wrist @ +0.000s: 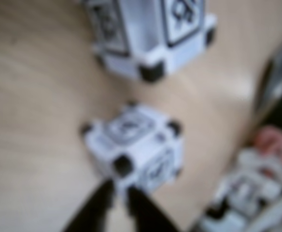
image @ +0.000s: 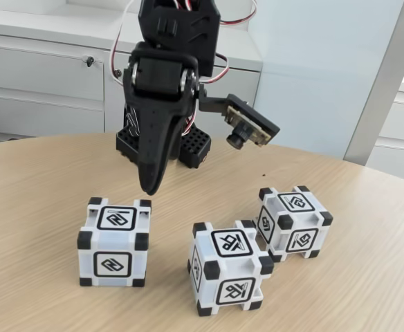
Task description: Stack cubes from left to right.
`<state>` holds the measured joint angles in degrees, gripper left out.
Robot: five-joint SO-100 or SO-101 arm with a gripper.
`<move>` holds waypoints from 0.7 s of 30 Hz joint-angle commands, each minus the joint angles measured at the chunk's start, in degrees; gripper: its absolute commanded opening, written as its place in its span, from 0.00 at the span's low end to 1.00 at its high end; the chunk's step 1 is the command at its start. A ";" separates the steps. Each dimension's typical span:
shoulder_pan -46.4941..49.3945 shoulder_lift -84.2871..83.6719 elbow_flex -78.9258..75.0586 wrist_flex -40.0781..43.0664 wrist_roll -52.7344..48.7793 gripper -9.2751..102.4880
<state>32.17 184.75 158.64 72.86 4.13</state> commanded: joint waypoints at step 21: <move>-0.26 4.04 -0.35 -0.97 0.53 0.08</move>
<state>32.17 184.75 158.64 72.86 4.13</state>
